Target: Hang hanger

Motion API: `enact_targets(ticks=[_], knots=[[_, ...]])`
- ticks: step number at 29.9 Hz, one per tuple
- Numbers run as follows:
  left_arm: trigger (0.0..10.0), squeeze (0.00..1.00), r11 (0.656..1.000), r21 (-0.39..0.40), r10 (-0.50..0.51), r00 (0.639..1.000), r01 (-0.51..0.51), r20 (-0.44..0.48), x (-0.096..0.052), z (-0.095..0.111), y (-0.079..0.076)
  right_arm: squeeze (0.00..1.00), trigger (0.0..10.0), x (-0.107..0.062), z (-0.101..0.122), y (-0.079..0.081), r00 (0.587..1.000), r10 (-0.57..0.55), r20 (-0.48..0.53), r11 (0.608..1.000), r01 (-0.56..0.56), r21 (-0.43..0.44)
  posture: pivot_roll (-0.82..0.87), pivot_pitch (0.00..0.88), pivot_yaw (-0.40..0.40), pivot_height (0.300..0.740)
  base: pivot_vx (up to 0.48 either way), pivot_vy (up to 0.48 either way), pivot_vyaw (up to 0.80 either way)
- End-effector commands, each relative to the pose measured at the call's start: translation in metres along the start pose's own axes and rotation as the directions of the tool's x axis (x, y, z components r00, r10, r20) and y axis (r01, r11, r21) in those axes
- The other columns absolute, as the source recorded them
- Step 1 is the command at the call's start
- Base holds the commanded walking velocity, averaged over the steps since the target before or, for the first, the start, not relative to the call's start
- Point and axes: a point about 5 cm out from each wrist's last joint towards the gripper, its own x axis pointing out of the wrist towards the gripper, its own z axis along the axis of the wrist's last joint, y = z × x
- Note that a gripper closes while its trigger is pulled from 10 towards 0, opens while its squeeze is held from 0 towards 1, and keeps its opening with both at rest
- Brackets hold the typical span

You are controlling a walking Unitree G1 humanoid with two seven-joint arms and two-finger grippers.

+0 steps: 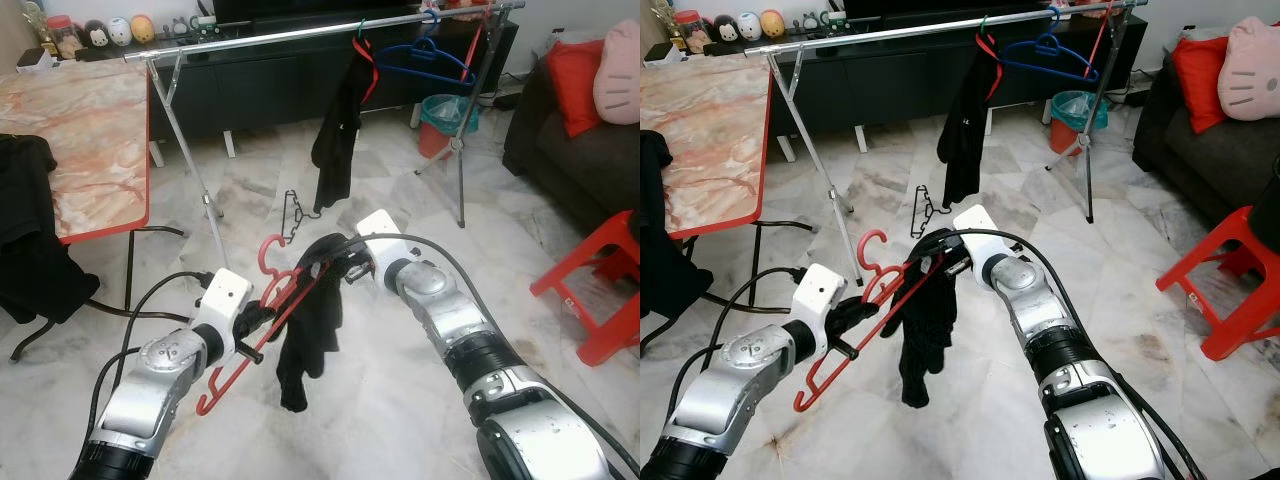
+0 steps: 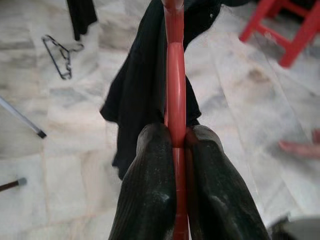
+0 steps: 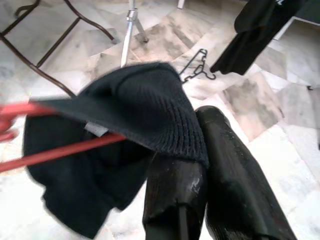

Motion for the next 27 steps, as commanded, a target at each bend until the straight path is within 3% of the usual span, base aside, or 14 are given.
enact_targets(ticks=[1, 13, 21, 27], knots=[[10.0, 0.0, 0.998, 0.049, -0.032, 0.999, 0.033, -0.02, -0.006, 0.0, -0.002, 0.0, 10.0, -0.001, 0.003, -0.008, 0.999, -0.041, 0.008, 0.999, 0.04, 0.024, 0.04, 0.072, -0.011, 0.74, 0.0, 0.0, 0.0], [10.0, 0.0, 0.998, 0.035, 0.043, 0.999, -0.044, 0.029, -0.002, 0.011, 0.005, 0.0, 10.0, 0.0, 0.004, -0.003, 0.999, -0.03, 0.014, 0.999, 0.03, 0.022, 0.04, 0.073, -0.013, 0.74, 0.0, 0.0, 0.0], [10.0, 0.0, 0.994, 0.018, -0.11, 0.992, 0.109, 0.066, 0.001, 0.014, -0.018, 0.0, 10.0, 0.001, 0.008, 0.004, 1.0, 0.01, 0.027, 1.0, -0.011, 0.011, 0.04, 0.074, -0.013, 0.74, 0.0, 0.0, 0.0], [10.0, 0.0, 0.967, -0.005, -0.253, 0.959, 0.256, 0.13, -0.007, 0.02, -0.033, 0.0, 10.0, 0.001, 0.01, 0.008, 0.999, 0.027, 0.033, 1.0, -0.027, 0.008, 0.05, 0.075, -0.014, 0.74, 0.0, 0.0, 0.0]])
